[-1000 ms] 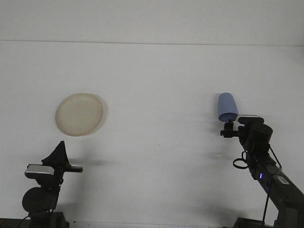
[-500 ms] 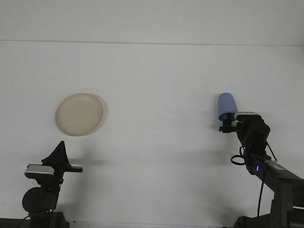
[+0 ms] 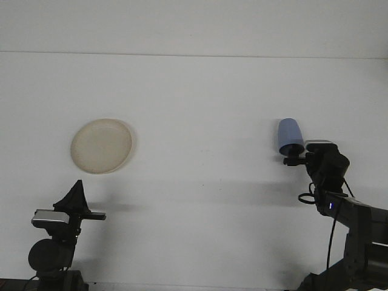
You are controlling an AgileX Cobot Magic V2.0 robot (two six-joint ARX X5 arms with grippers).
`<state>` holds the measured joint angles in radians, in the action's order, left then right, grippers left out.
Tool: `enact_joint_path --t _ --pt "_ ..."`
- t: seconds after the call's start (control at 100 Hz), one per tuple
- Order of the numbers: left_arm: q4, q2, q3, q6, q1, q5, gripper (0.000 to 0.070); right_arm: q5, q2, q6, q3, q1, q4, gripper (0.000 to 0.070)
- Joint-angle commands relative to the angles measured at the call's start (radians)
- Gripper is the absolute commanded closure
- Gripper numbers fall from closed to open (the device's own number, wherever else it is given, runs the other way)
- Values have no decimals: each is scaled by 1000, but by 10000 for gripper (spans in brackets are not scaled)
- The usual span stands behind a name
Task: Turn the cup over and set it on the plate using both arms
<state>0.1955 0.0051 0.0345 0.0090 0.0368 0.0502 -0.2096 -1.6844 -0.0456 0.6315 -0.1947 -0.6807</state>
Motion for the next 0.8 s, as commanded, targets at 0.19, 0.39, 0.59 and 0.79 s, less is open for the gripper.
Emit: enact_joint_path --t 0.19,0.39,0.59,0.79 --pt "15 -2 -19 -1 0 -5 689 -37 -64 -5 39 -3 -31 406" --pt "15 -2 -19 -1 0 -5 689 -38 -64 -7 39 -3 -30 690" --pt "15 -2 -19 -1 0 -5 689 -37 -51 0 39 -3 -24 697" --pt "15 -2 -19 -1 0 -5 689 -38 44 7 39 9 26 697"
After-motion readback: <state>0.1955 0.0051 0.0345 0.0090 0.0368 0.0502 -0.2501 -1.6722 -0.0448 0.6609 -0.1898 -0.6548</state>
